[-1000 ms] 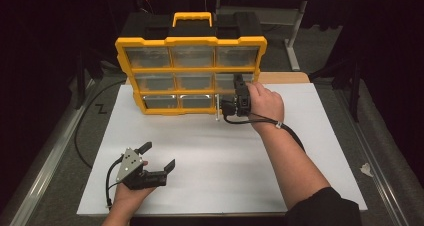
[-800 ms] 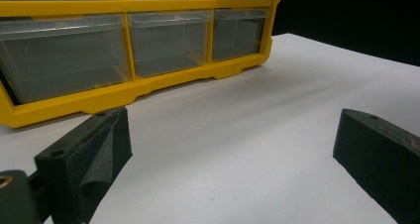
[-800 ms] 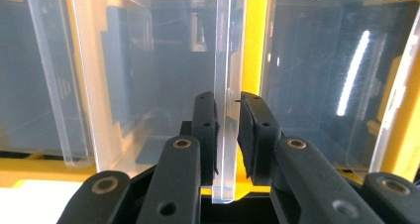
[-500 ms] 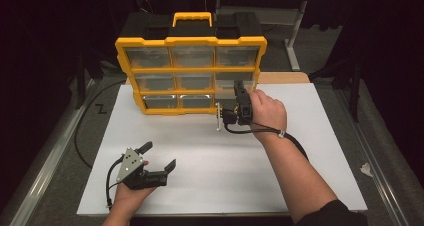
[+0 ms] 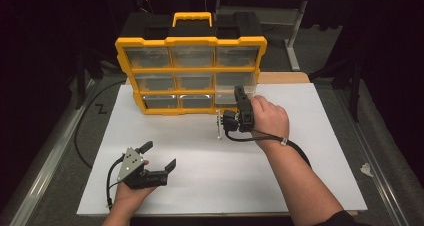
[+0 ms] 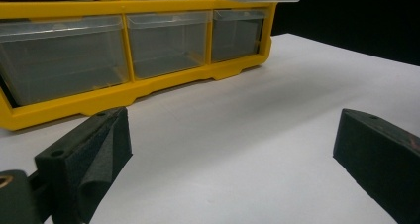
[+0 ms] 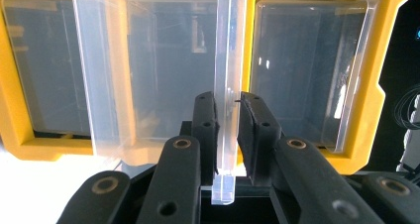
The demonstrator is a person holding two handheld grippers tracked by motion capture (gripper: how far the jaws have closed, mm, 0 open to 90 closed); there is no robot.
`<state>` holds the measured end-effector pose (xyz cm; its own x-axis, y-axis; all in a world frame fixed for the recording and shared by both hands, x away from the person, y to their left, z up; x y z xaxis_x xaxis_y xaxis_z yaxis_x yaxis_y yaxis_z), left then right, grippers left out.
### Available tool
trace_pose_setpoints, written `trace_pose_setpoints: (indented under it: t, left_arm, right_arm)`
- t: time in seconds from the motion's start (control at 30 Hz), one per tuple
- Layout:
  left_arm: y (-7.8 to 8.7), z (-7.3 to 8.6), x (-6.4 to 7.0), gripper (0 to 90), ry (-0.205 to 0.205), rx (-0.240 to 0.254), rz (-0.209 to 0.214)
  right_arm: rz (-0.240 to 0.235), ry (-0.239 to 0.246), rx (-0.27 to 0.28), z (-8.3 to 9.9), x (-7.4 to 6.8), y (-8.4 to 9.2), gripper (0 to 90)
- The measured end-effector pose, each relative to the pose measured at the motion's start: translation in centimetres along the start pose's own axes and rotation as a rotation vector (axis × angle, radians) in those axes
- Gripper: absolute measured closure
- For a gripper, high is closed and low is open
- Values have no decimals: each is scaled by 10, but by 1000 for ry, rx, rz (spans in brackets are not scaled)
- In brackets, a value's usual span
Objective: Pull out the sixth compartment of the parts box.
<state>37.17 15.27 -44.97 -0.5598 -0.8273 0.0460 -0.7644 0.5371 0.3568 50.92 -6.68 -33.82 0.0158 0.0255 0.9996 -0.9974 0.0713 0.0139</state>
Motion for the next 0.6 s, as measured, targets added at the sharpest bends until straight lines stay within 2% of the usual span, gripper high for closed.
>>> trace_pose_setpoints:
  t: [0.6]
  left_arm:
    - [-1,0,1,23,-2,0,6]
  right_arm:
    - [3,-2,22,3,0,20,803]
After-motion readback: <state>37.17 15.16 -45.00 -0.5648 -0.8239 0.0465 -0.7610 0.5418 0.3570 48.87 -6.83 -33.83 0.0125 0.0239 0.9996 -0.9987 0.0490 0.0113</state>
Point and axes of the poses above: each handheld gripper's, and its own axes: y roughly backward along the jaws, z roughly out of its underside, x roughly to its right, the point moved 10 cm from there along -y, roughly forward along the jaws, and after that the axes turned 9 degrees about -x, right-handed, at the moved point
